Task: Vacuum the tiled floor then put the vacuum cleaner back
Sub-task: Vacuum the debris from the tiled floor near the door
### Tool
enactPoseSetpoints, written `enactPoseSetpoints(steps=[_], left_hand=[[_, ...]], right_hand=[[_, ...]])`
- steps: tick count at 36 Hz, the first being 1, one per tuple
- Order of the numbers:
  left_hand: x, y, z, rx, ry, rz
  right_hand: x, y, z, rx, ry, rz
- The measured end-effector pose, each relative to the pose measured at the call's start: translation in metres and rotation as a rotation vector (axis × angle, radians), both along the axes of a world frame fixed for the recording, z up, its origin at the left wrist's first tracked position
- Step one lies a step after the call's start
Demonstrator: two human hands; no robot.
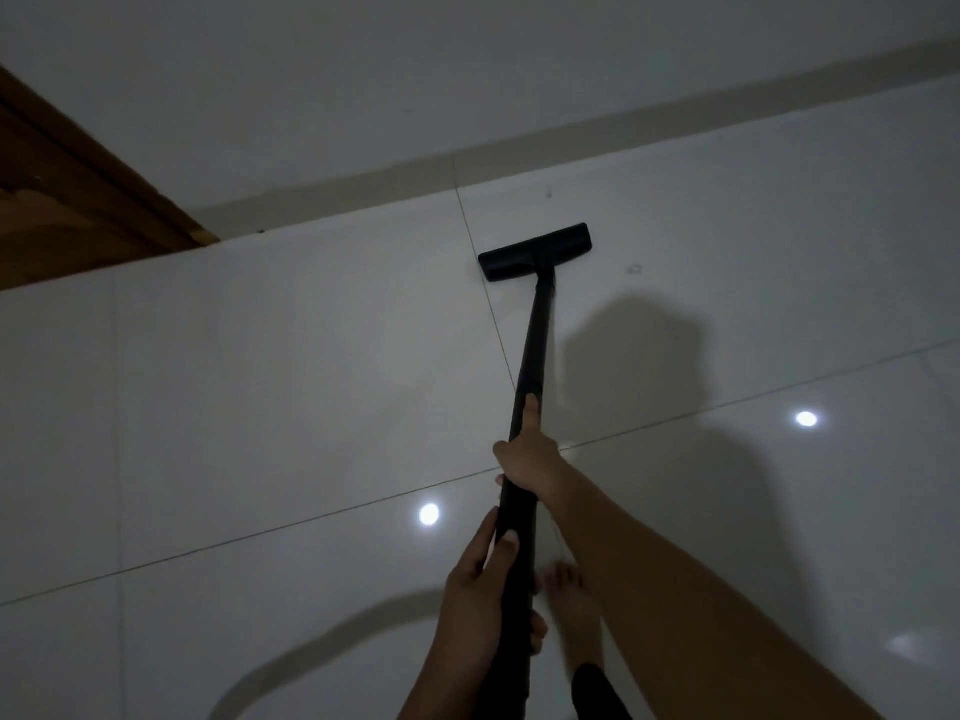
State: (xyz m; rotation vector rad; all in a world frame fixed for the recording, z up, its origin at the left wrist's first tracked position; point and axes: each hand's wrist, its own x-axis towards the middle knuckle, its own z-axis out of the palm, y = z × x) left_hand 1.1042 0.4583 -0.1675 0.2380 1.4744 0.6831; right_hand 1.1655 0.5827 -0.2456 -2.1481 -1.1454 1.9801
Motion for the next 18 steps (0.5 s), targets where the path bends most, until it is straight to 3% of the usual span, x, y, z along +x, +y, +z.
enactPoseSetpoints(steps=[18], left_hand=[[0.003, 0.109, -0.001, 0.056, -0.053, 0.059]], right_hand=[[-0.007, 0.108, -0.010, 0.045, -0.052, 0.021]])
